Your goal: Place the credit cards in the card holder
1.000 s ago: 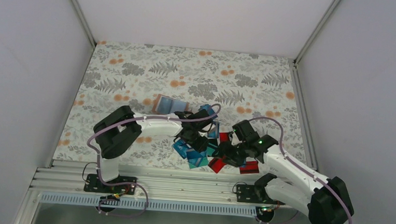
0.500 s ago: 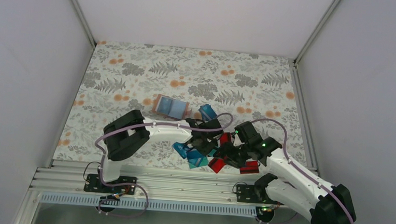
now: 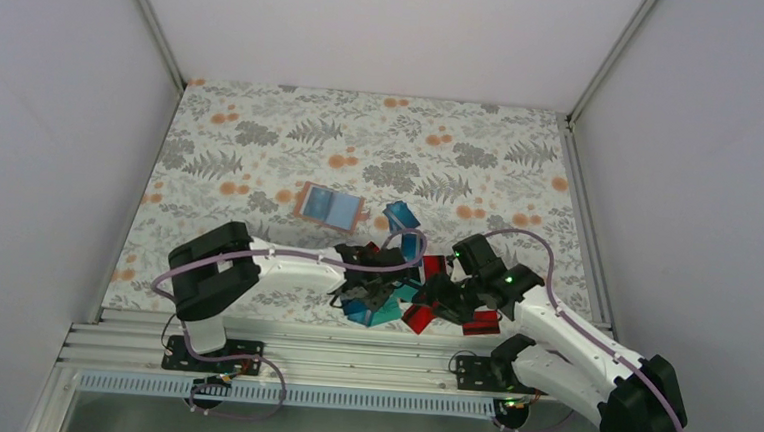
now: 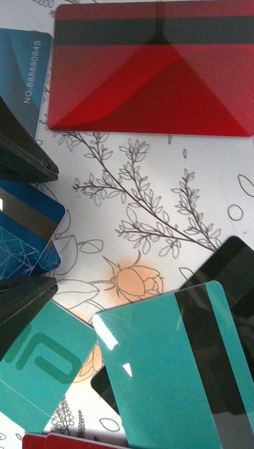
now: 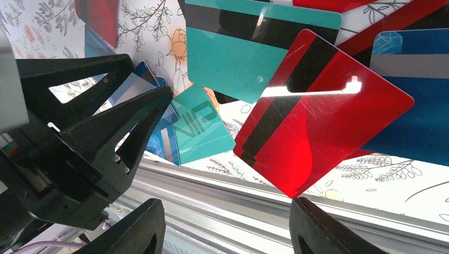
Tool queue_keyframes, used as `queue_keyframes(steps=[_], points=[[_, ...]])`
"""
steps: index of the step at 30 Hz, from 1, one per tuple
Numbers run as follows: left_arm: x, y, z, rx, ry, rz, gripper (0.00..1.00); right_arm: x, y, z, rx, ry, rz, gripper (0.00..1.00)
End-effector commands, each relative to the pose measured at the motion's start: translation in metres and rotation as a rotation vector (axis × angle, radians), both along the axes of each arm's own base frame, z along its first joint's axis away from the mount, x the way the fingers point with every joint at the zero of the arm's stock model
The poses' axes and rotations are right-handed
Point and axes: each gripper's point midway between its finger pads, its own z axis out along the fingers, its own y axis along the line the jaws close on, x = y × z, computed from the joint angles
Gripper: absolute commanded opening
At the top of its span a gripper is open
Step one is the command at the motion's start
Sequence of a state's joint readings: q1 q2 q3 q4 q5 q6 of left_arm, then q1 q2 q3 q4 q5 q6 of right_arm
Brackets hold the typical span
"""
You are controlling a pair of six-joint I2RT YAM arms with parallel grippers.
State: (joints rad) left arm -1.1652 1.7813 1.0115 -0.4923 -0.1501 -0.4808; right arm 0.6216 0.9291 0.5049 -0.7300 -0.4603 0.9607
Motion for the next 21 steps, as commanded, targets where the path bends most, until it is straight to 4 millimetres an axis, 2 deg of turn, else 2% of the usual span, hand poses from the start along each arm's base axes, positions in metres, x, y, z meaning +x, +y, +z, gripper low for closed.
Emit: queue_keyframes(steps=[1,9,16,21], points=[[-0.030,0.063,-0.036,0.232,0.107,0.047,0.44,-0.005,-0.002,-0.003,-0.010,0.014,-0.003,0.59],[-0.040,0.072,-0.020,0.174,0.141,0.131,0.44,-0.005,0.000,-0.002,-0.003,0.016,-0.006,0.59],[-0.046,0.071,-0.016,0.137,0.168,0.156,0.44,-0.002,0.003,-0.002,0.002,0.018,-0.003,0.59],[-0.035,0.055,0.011,0.089,0.132,0.158,0.45,0.002,0.009,0.004,0.021,0.003,0.007,0.58]])
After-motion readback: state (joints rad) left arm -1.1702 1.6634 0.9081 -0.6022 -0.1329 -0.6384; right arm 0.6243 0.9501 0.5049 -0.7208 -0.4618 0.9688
